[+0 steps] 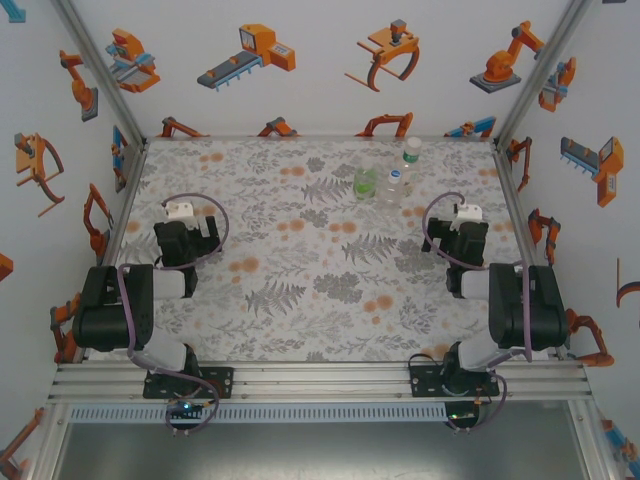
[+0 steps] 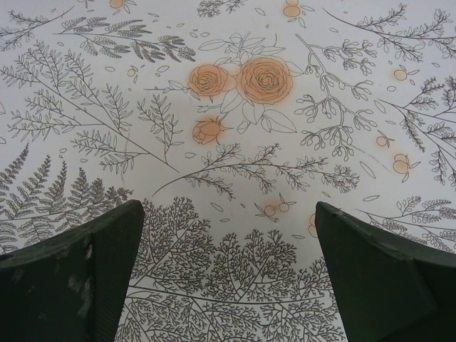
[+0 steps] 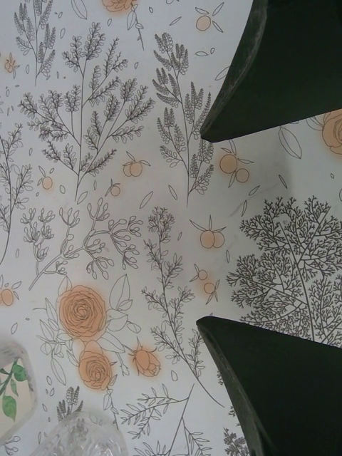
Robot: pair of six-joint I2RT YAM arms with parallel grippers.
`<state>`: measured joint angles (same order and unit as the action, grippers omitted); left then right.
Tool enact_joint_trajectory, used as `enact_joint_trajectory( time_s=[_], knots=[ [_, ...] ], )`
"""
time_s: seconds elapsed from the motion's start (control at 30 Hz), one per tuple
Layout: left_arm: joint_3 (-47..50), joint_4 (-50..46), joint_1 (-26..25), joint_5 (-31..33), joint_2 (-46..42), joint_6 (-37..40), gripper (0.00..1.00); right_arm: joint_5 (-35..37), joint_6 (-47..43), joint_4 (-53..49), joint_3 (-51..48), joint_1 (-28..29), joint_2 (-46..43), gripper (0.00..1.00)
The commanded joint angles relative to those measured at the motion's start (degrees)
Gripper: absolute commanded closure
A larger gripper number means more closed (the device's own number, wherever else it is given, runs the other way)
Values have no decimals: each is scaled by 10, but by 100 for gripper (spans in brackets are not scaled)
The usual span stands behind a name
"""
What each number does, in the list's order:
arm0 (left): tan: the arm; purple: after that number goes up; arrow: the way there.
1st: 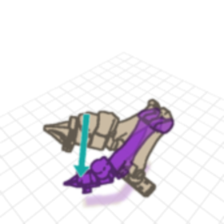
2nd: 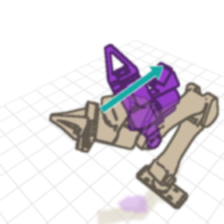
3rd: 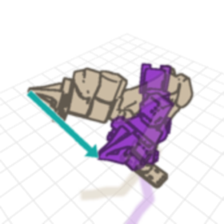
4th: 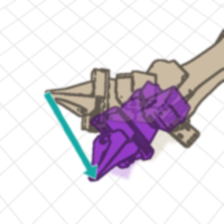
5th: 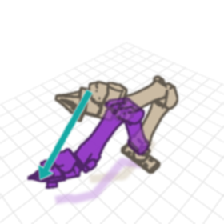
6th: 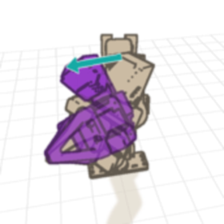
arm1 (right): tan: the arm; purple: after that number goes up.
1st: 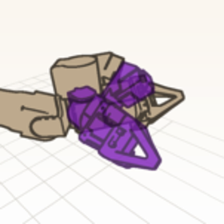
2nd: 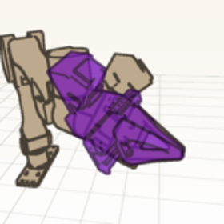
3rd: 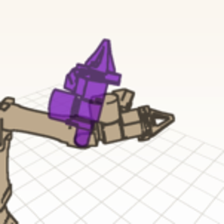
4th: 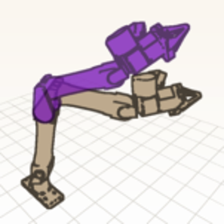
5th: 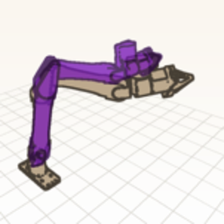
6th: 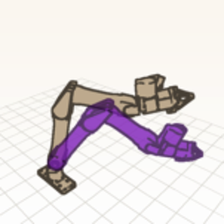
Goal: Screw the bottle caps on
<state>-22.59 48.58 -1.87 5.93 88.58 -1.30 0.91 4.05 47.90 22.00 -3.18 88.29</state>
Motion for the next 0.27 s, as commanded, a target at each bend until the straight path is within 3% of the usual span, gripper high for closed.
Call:
enact_joint_trajectory(
  time_s=[0.0,0.23],
  knots=[
    [-5,-2,1,-9,-3,-6,3,6,8,22,-2,-3,-2,1],
    [-5,-3,1,-10,-3,-6,3,-1,4,20,-2,-2,-2,1]
  ],
)
